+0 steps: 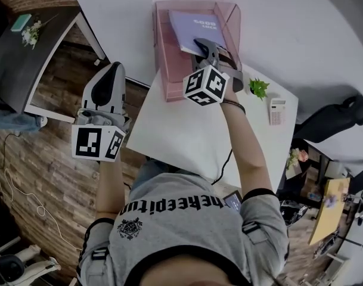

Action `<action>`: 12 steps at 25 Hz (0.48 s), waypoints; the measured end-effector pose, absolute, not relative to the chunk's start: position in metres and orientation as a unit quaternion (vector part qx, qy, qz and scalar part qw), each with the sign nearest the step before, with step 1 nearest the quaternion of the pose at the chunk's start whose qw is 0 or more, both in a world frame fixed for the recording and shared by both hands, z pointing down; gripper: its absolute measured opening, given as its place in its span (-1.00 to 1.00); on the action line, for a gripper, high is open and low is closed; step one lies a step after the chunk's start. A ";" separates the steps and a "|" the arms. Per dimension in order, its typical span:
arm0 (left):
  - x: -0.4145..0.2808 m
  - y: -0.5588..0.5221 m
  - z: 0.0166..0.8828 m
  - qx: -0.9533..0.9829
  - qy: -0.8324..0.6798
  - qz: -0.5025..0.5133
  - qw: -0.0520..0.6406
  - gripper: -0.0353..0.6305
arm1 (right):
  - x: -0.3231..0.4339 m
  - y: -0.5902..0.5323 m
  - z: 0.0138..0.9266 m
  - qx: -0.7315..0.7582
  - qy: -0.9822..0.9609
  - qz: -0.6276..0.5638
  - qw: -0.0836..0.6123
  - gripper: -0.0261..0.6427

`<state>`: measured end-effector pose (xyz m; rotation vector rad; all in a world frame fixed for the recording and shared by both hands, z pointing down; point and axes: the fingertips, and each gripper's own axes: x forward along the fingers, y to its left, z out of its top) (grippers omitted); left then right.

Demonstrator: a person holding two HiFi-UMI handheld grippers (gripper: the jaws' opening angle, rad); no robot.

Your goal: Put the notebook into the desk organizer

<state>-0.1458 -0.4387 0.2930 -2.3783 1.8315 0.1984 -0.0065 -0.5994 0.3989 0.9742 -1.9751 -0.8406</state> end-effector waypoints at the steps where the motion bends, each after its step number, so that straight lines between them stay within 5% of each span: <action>1: -0.148 -0.441 0.293 -0.790 0.606 0.066 0.066 -0.88 | -0.009 -0.601 0.400 0.376 -0.774 -0.330 0.388 -0.83; 12: -0.164 -0.463 0.297 -0.801 0.591 0.066 0.061 -0.88 | -0.027 -0.611 0.425 0.301 -0.784 -0.304 0.449 -0.79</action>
